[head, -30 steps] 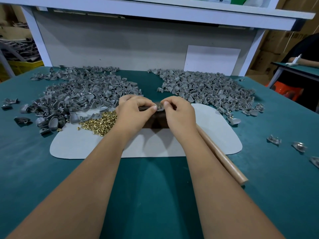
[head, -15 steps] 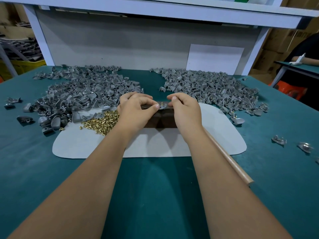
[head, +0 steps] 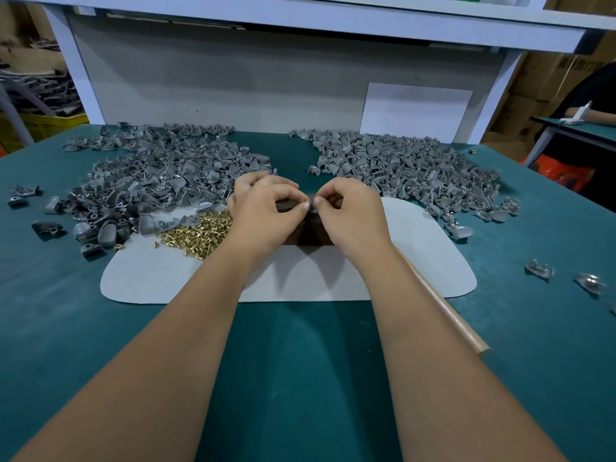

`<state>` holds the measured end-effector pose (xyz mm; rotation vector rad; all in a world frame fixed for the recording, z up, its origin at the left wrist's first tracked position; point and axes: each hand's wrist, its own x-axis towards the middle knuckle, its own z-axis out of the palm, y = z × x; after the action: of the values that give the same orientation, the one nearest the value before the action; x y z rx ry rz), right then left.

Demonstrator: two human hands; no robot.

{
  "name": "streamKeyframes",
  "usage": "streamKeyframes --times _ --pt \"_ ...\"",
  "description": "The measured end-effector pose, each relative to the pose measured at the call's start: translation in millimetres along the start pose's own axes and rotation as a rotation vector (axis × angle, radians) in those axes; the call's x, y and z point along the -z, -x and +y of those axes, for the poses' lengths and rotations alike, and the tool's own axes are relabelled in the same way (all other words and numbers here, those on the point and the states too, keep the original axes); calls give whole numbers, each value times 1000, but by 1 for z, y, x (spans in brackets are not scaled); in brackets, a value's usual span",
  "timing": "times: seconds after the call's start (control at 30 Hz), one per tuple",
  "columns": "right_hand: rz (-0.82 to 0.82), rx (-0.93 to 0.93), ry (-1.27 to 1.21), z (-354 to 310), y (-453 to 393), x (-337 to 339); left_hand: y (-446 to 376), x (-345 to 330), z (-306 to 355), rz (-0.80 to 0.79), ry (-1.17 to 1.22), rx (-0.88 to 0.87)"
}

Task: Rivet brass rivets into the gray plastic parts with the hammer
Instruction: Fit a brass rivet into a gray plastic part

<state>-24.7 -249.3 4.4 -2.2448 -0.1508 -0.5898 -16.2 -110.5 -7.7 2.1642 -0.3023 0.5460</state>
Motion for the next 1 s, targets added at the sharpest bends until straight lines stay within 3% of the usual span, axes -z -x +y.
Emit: streamKeyframes --times 0.3,0.67,0.77,0.87,0.93,1.0 --pt "-15 -77 132 -8 -5 -3 -1 -3 0 -5 28 -16" --pt "8 0 220 -6 2 -6 0 -4 -1 -29 73 6" --pt "10 -70 -3 -10 5 5 1 -3 3 -19 60 23" --pt "202 -231 -139 -10 3 33 3 -3 3 0 84 51" --pt "192 -321 52 1 7 55 4 -5 3 9 102 66" --pt "44 -388 325 12 20 72 4 -6 2 17 94 68"
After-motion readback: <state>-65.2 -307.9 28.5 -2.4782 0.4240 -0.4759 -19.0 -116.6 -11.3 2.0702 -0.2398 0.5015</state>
